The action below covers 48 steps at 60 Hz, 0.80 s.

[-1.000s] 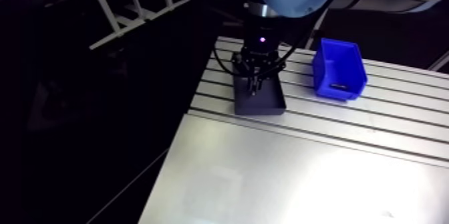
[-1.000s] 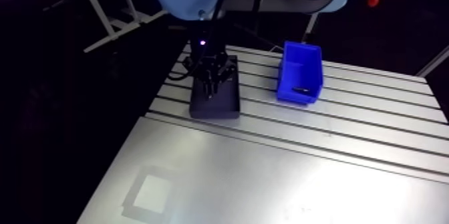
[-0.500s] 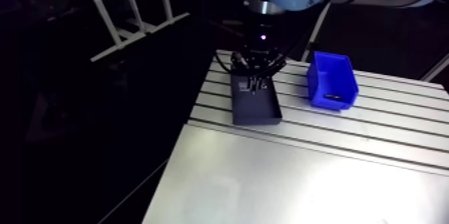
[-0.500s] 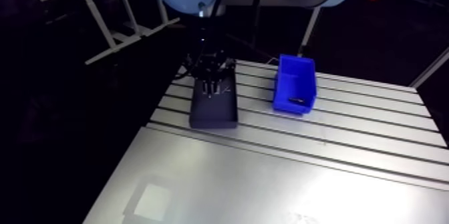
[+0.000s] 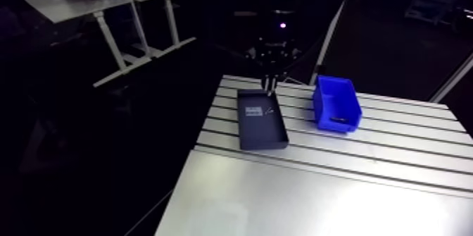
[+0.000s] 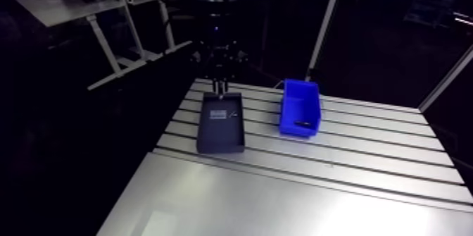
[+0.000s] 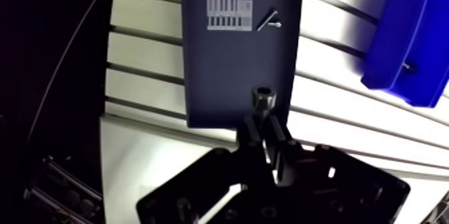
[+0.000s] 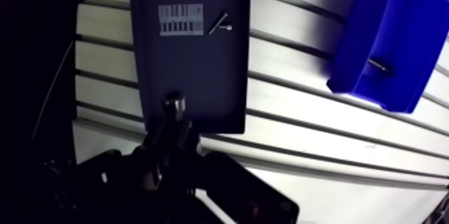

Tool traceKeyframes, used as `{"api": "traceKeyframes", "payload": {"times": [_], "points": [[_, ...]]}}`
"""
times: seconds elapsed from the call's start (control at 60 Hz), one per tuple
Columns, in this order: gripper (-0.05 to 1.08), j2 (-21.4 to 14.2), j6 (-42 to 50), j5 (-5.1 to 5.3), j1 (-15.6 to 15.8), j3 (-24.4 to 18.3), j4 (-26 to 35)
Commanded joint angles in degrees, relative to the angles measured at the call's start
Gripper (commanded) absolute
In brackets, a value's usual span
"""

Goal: Pick up the M10 bolt from the tray and put it into the blue bin.

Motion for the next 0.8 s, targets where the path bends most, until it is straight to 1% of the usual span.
{"api": "traceKeyframes", "payload": {"times": [0.017, 0.067, 0.15, 0.167, 0.183, 0.2, 0.25, 0.267, 0.283, 0.3, 0.317, 0.333, 0.35, 0.367, 0.383, 0.4, 0.45, 0.467, 0.483, 0.5, 0.517, 0.533, 0.55, 0.567, 0.583, 0.6, 0.617, 0.633, 0.683, 0.733, 0.783, 0.8], "points": [[1.07, -2.0, -12.2, 0.11, -0.6, -3.5, 5.6], [1.07, -2.5, -16.3, 0.11, -1.5, -4.2, 6.7], [1.07, -3.1, -20.3, 0.11, -2.4, -4.7, 7.6], [1.07, -3.4, -22.6, 0.11, -2.9, -5.0, 7.8], [1.07, -3.4, -22.6, 0.11, -2.9, -5.0, 7.8], [1.07, -3.6, -24.9, 0.11, -3.4, -5.2, 8.0], [1.07, -3.9, -29.8, 0.11, -4.6, -5.5, 8.1], [1.07, -3.9, -29.8, 0.11, -4.6, -5.5, 8.1], [1.07, -4.2, -32.3, 0.11, -5.1, -5.6, 8.2], [1.07, -4.2, -32.3, 0.11, -5.1, -5.6, 8.2], [1.07, -4.3, -34.9, 0.11, -5.6, -5.7, 8.1], [1.07, -4.3, -34.9, 0.11, -5.6, -5.7, 8.1], [1.06, -4.3, -37.5, 0.11, -6.2, -5.9, 8.1], [1.06, -4.3, -37.5, 0.11, -6.2, -5.9, 8.1], [1.06, -4.3, -40.0, 0.11, -6.9, -6.1, 8.2], [1.06, -4.3, -40.0, 0.11, -6.9, -6.1, 8.2], [1.06, -4.4, -45.0, 0.11, -8.2, -6.3, 8.1], [1.06, -4.4, -45.0, 0.11, -8.2, -6.3, 8.1], [1.05, -4.5, -47.8, 0.26, -8.7, -6.4, 8.2], [1.05, -4.9, -50.9, 0.81, -9.2, -6.4, 7.9], [1.05, -4.9, -50.9, 0.81, -9.2, -6.4, 7.9], [1.05, -5.1, -53.9, 1.11, -9.7, -6.4, 7.8], [1.05, -5.1, -53.9, 1.11, -9.7, -6.4, 7.8], [1.05, -5.2, -56.8, 1.01, -10.2, -6.8, 7.8], [1.05, -5.2, -56.8, 1.01, -10.2, -6.8, 7.8], [1.05, -5.1, -59.3, 1.22, -10.7, -7.2, 8.0], [1.05, -5.1, -59.3, 1.22, -10.7, -7.2, 8.0], [1.05, -5.3, -61.4, 1.47, -11.5, -7.2, 8.1], [1.05, -5.4, -63.7, 1.51, -12.1, -7.2, 8.0], [1.05, -5.4, -68.0, 1.27, -12.8, -7.8, 8.1], [1.05, -5.4, -70.1, 1.26, -12.9, -8.2, 8.2], [1.05, -5.3, -72.3, 1.11, -12.9, -8.4, 8.2]]}}
